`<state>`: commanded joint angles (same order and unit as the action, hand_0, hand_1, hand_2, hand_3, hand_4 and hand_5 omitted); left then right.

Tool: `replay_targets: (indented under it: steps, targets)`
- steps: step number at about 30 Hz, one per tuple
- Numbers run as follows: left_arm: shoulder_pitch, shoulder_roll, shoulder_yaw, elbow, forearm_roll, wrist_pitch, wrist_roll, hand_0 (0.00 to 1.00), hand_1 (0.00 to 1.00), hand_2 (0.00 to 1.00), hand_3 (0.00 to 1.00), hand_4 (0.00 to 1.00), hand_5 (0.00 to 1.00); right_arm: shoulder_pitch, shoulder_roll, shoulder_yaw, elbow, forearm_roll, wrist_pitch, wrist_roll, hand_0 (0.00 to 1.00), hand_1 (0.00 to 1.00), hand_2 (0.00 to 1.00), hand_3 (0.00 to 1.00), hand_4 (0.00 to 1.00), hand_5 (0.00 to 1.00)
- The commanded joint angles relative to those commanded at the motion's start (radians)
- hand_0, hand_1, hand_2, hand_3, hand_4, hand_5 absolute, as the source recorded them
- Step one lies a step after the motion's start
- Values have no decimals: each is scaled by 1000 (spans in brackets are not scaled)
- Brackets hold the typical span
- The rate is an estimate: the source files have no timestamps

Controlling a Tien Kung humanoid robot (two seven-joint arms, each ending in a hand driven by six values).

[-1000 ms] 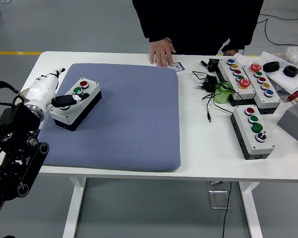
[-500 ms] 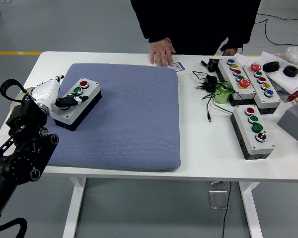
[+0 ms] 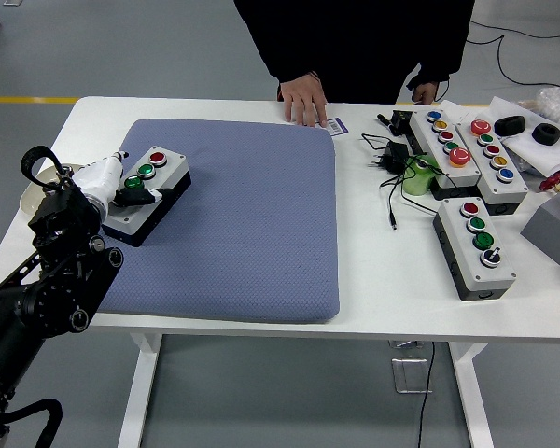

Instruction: Pick up the button,place it on the desk,press the button,press the button

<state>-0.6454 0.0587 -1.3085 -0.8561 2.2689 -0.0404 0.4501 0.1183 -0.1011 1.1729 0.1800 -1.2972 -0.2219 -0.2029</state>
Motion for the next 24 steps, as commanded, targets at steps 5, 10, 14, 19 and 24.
replay_targets:
  steps: [5,10,14,19,24]
  targets:
    - [-28,-6,20,55,0,9,25,998,998,998,998,998,681,3,-1,-2,0,1,0,1,746,691,710,580,182,130]
    - [-49,-21,42,103,0,7,74,998,998,998,998,998,681,5,-1,-3,0,-2,0,0,746,691,710,580,182,130]
    - [-58,-26,70,108,0,11,110,918,998,998,998,998,518,6,-2,-3,0,-3,0,1,747,691,710,581,182,130]
    - [-75,-27,114,121,0,16,133,837,974,998,980,998,417,6,-2,0,0,-8,0,0,747,691,710,581,182,130]
    - [-88,-21,136,130,0,42,163,628,789,852,803,833,122,6,-4,2,0,-10,0,0,746,691,709,580,182,130]
